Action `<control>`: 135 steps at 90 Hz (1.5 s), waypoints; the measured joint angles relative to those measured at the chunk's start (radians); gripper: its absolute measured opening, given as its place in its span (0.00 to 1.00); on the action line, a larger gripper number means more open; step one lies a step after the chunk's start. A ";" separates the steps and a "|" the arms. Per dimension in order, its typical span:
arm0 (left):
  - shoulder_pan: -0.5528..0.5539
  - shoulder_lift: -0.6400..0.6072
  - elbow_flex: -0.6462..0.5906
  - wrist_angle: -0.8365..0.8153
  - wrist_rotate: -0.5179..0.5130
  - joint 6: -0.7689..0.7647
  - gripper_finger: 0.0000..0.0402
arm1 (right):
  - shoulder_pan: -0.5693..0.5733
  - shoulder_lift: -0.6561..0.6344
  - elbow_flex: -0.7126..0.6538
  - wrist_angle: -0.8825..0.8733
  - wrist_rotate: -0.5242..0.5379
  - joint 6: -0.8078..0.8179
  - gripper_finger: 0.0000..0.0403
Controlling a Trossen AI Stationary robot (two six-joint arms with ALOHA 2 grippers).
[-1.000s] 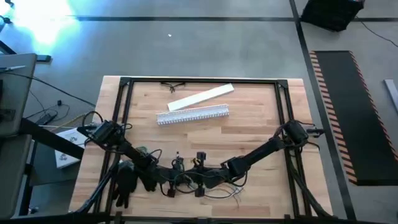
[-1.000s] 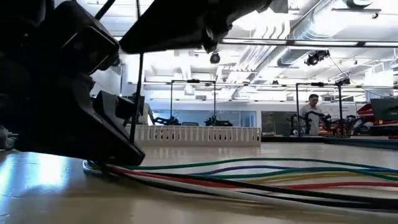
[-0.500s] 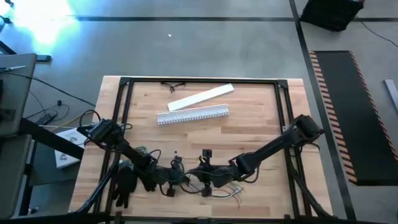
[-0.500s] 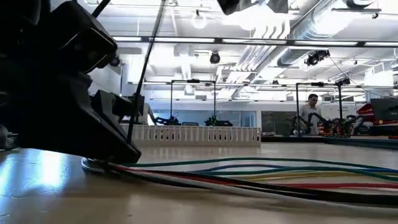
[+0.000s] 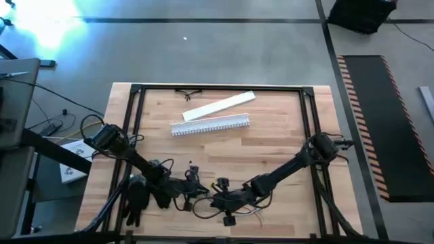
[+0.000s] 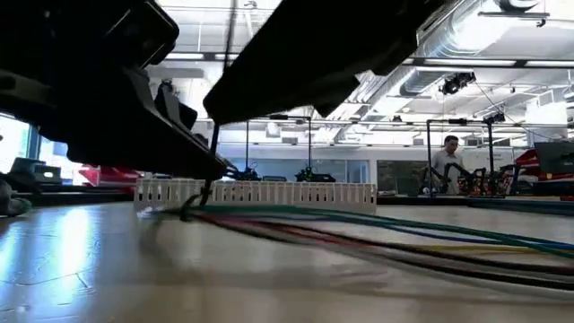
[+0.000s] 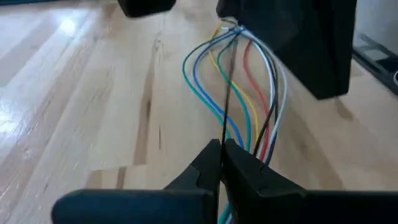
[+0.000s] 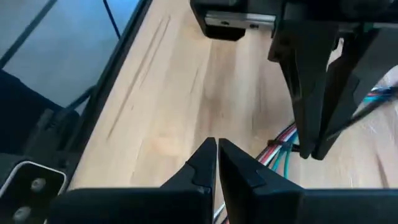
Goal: Ziptie cables
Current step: Wrap the black zip tie on the cable
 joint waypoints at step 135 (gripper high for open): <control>-0.028 -0.070 0.001 -0.143 -0.041 -0.095 0.00 | -0.009 0.174 0.002 0.170 0.345 -0.219 0.00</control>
